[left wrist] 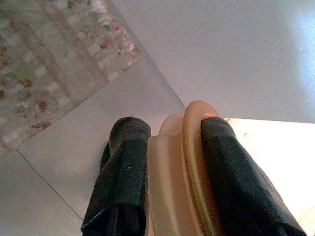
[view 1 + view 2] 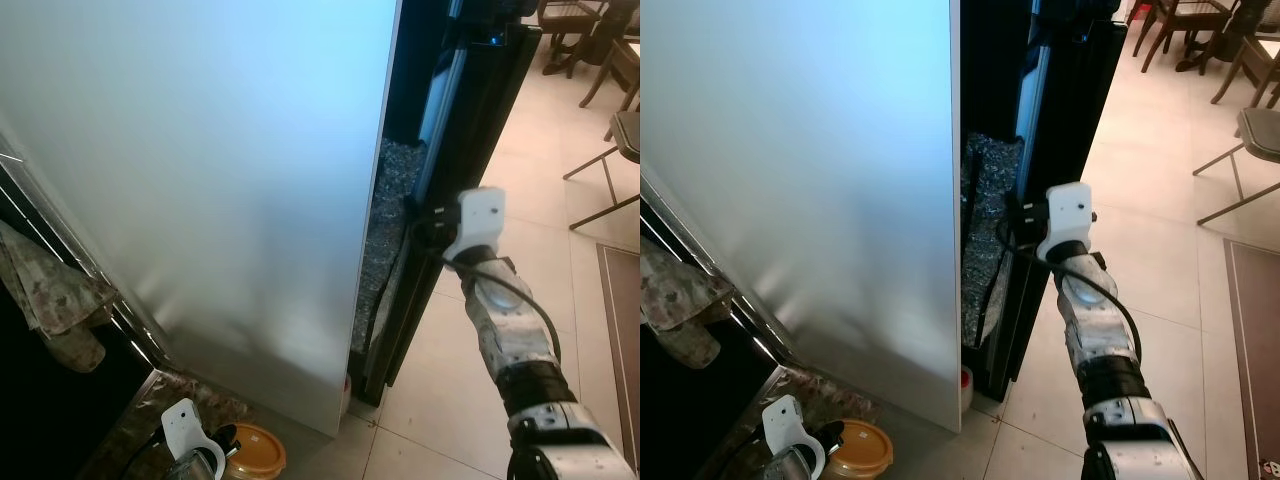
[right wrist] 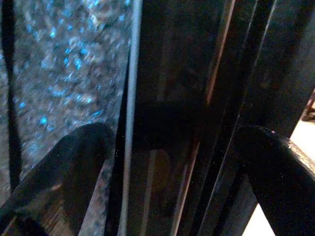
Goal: Restocking fridge
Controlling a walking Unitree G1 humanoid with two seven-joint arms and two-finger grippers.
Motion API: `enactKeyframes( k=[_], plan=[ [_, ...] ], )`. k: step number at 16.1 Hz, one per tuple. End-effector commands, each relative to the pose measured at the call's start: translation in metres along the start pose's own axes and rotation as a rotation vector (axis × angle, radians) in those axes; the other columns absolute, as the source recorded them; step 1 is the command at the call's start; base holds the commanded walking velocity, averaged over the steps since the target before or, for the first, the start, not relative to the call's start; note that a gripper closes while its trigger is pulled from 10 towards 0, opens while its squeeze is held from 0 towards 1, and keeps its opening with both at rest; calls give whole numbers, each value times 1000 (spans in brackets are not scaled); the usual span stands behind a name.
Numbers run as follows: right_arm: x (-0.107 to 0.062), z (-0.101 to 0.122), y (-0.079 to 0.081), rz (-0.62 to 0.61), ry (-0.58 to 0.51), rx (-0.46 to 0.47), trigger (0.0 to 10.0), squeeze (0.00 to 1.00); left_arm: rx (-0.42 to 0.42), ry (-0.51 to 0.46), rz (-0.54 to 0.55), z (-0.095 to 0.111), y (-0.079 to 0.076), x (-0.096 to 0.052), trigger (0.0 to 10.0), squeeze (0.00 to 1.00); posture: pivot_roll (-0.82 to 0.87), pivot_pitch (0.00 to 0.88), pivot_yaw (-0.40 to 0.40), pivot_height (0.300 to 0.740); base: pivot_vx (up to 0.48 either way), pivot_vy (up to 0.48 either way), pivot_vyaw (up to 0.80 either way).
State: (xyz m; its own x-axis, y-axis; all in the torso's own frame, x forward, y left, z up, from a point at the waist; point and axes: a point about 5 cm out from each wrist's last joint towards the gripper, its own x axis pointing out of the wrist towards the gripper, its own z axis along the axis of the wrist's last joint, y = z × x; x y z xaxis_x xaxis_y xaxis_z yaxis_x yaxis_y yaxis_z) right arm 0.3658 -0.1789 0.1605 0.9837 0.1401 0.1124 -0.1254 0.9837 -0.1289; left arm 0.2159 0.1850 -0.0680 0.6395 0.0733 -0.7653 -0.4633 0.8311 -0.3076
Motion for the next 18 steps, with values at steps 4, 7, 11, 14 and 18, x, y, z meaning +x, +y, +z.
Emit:
enactKeyframes(
  k=[4,7,11,14,18],
  plan=[
    [3,12,-19,-144,-56,-48,10000,0,0,12,15,-4,3,-1,10000,0,-116,5,30,740,0,0,0],
    [-5,7,-37,-289,-54,-50,10000,0,0,13,16,-4,3,-1,10000,0,-115,12,32,740,0,0,0],
    [-19,-6,-57,-422,-16,-77,10000,0,4,14,17,-3,3,-1,10000,0,-119,14,32,740,0,0,0],
    [-29,-19,-57,-433,12,-72,10000,0,5,17,18,-4,3,-1,10000,0,-121,14,31,740,0,0,0],
    [-46,-49,-66,-492,133,-70,10000,0,8,19,19,-4,3,-1,10000,0,-123,12,29,740,0,0,0]
  ],
)
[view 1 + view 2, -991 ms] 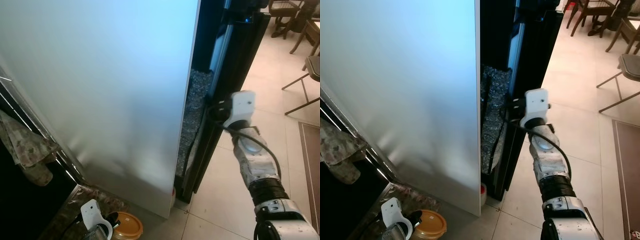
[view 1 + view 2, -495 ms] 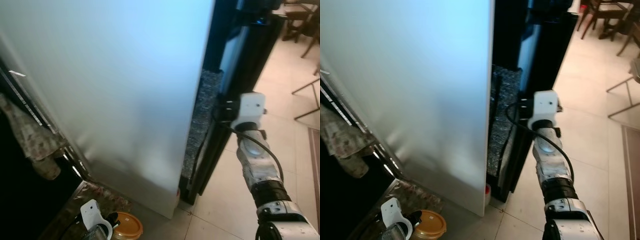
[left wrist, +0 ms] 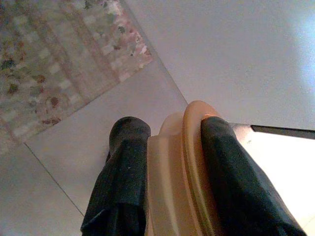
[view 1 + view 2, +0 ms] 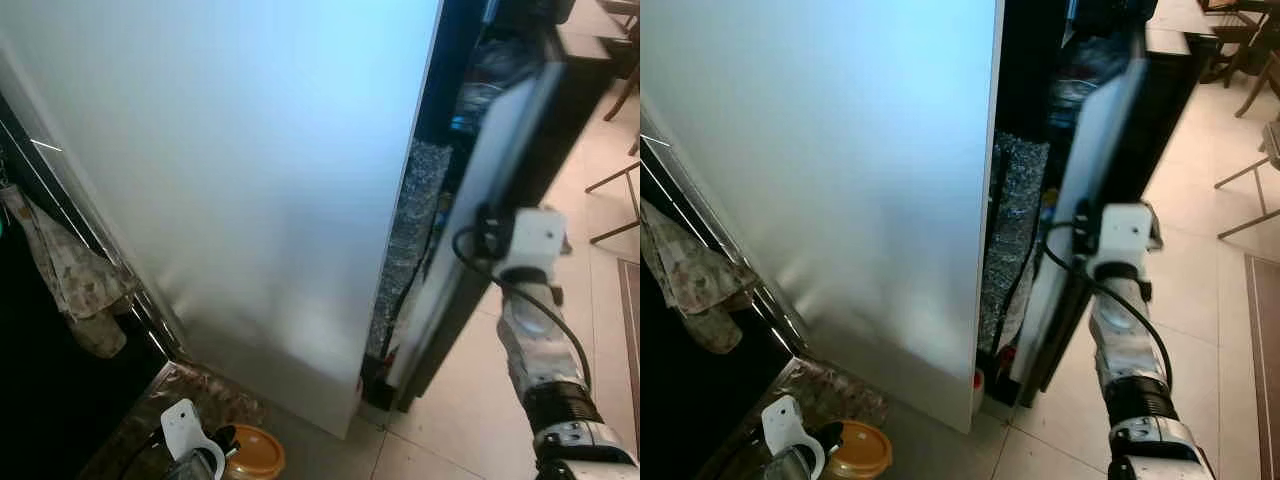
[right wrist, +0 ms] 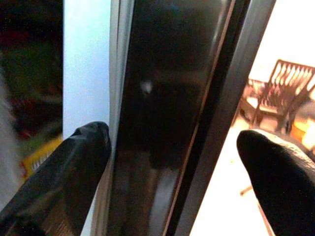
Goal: Restocking fridge
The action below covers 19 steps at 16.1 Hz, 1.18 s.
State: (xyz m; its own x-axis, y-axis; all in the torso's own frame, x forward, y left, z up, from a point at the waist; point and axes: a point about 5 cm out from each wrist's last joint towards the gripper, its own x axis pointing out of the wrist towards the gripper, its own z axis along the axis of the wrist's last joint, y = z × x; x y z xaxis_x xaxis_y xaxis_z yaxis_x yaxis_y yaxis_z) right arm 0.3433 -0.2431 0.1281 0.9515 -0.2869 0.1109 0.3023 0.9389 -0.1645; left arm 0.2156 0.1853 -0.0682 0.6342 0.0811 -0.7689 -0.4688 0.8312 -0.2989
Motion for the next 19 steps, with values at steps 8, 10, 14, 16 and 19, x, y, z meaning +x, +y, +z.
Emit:
enactKeyframes(
  k=[8,10,14,16,19],
  plan=[
    [-95,-139,-33,-95,662,-8,10000,0,10,17,13,-4,3,-1,10000,0,-123,0,36,740,0,0,0],
    [-117,-156,-31,-68,761,-20,10000,0,12,17,13,-5,3,-1,10000,0,-122,0,36,740,0,0,0],
    [-173,-187,-20,81,1000,-37,10000,0,40,27,34,-6,6,-1,10000,0,-123,0,39,740,0,0,0],
    [-182,-191,-14,123,1038,-20,10000,0,43,47,44,-9,9,-2,10000,0,-119,0,41,740,0,0,0],
    [-189,-193,1,217,1064,-67,10000,0,31,50,42,-9,9,-2,10000,0,-123,0,44,740,0,0,0]
  ],
)
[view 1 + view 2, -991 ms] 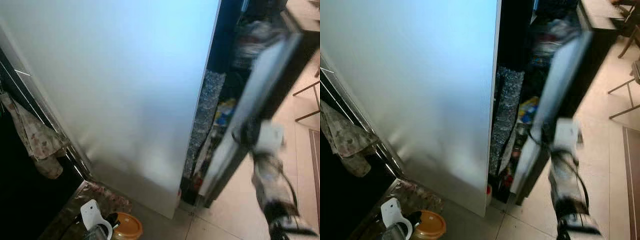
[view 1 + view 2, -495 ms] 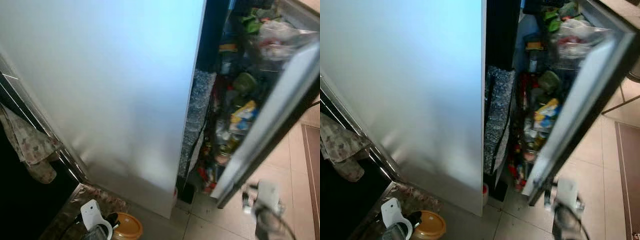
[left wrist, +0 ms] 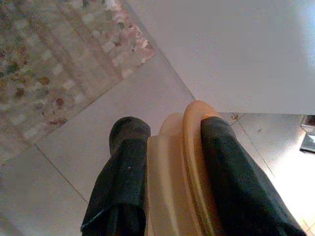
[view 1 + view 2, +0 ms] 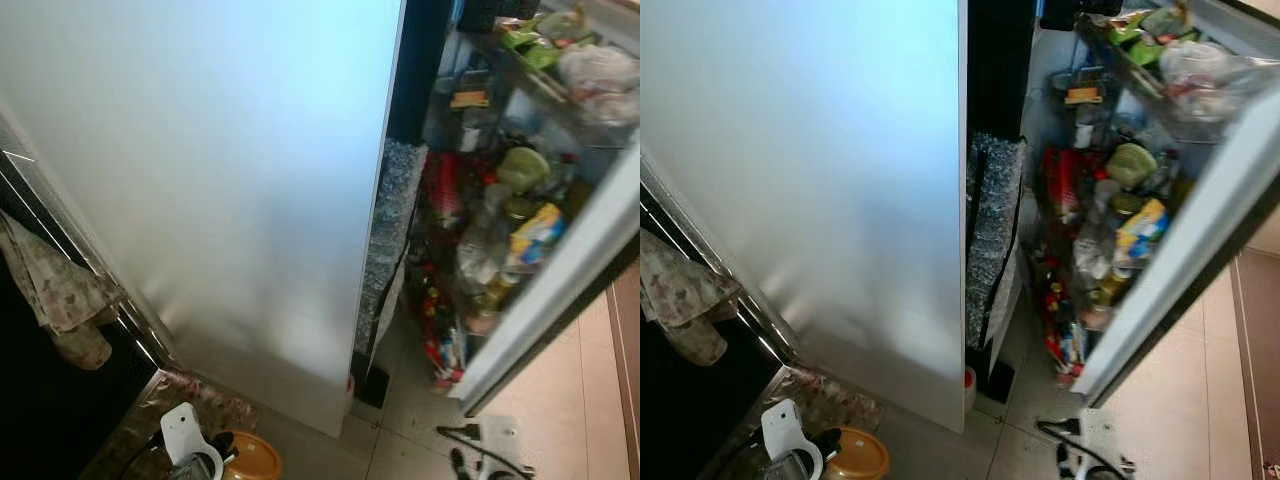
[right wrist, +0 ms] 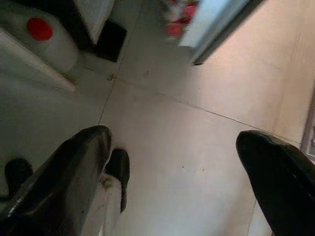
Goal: Restocking fridge
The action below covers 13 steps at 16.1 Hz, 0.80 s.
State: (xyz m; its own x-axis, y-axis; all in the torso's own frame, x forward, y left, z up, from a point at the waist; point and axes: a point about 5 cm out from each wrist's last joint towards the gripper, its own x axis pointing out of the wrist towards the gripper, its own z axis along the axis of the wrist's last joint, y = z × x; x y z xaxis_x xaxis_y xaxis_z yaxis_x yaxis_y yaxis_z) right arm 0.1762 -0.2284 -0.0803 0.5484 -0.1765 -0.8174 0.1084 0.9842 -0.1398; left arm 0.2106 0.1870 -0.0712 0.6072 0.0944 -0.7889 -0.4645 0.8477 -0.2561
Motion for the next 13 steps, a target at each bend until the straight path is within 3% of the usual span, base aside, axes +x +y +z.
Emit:
enactKeyframes(
  k=[1,2,3,4,6,8,9,13],
  plan=[
    [0,-5,11,38,21,-28,10000,0,4,31,6,-4,4,-1,10000,0,-114,0,46,740,0,0,0],
    [0,-4,12,36,15,4,10000,0,4,30,7,-4,4,-1,10000,0,-115,2,50,740,0,0,0],
    [0,-1,11,8,4,148,10000,0,21,30,7,-3,5,0,10000,0,-116,4,53,740,0,0,0],
    [0,0,11,-5,-8,186,10000,0,46,33,8,-3,5,0,10000,0,-116,4,53,740,0,0,0],
    [0,1,10,-12,-7,139,10000,0,46,33,8,-2,5,0,10000,0,-114,11,55,740,0,-330,0],
    [0,2,10,-14,-17,127,10000,0,55,36,10,-2,5,0,10000,0,-114,12,55,740,0,-454,800],
    [0,2,10,-13,-22,130,10000,0,54,38,12,-2,5,0,10000,0,-116,14,54,740,0,-465,800],
    [0,-1,12,-13,-18,179,10000,0,55,43,12,-2,5,0,10000,0,-116,15,53,740,0,-449,0]
  ],
)
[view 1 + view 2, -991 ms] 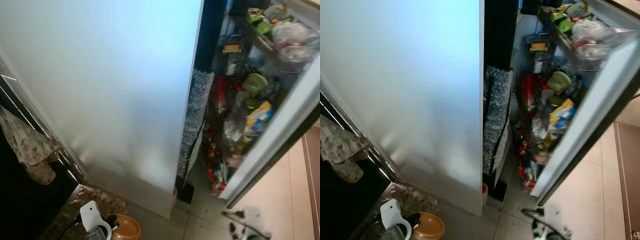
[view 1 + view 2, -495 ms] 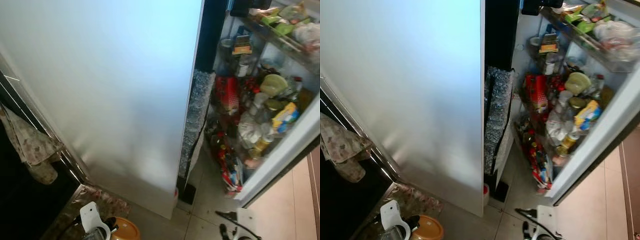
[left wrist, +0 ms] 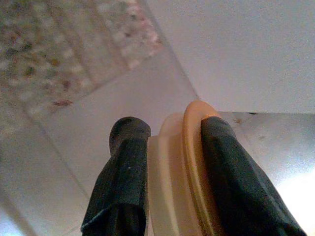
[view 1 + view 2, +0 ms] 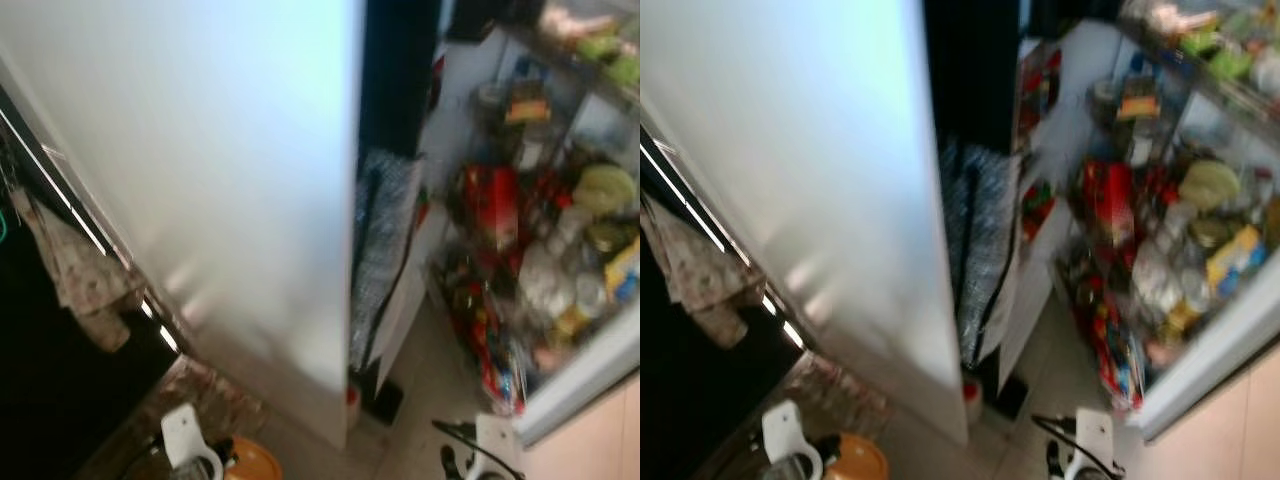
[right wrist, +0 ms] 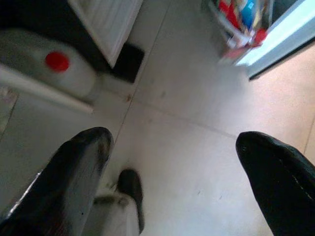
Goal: Restocking fridge
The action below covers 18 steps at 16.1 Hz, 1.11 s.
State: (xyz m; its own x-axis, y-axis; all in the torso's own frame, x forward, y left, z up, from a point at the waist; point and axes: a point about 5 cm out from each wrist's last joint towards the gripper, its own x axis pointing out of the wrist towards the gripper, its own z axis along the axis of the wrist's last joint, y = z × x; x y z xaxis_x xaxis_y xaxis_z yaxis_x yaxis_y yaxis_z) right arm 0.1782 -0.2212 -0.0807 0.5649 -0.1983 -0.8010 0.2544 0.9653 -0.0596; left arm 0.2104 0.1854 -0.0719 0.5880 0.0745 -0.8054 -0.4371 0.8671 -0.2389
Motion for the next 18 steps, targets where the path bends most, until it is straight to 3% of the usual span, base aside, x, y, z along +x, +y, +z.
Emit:
enactKeyframes(
  k=[1,5,9,12,14,18],
  plan=[
    [0,-2,4,4,0,3,10000,0,18,12,17,-1,6,-1,10000,0,-116,15,53,740,0,-405,0],
    [-1,-3,9,19,0,-21,10000,0,23,14,19,-2,6,-1,10000,0,-116,11,52,740,0,-380,800],
    [-1,-3,7,30,-5,-29,10000,0,14,18,21,-4,7,-1,10000,0,-118,0,50,740,0,0,0],
    [-1,-1,3,8,-14,-32,10000,0,20,18,20,-4,7,-1,10000,0,-119,0,50,740,0,0,800],
    [0,1,0,3,-28,14,10000,0,25,19,21,-4,7,-1,10000,0,-121,0,51,740,0,0,206],
    [-1,0,0,6,-27,-35,10000,0,29,20,20,-5,7,-1,10000,0,-122,0,49,740,0,-187,200]
  ],
)
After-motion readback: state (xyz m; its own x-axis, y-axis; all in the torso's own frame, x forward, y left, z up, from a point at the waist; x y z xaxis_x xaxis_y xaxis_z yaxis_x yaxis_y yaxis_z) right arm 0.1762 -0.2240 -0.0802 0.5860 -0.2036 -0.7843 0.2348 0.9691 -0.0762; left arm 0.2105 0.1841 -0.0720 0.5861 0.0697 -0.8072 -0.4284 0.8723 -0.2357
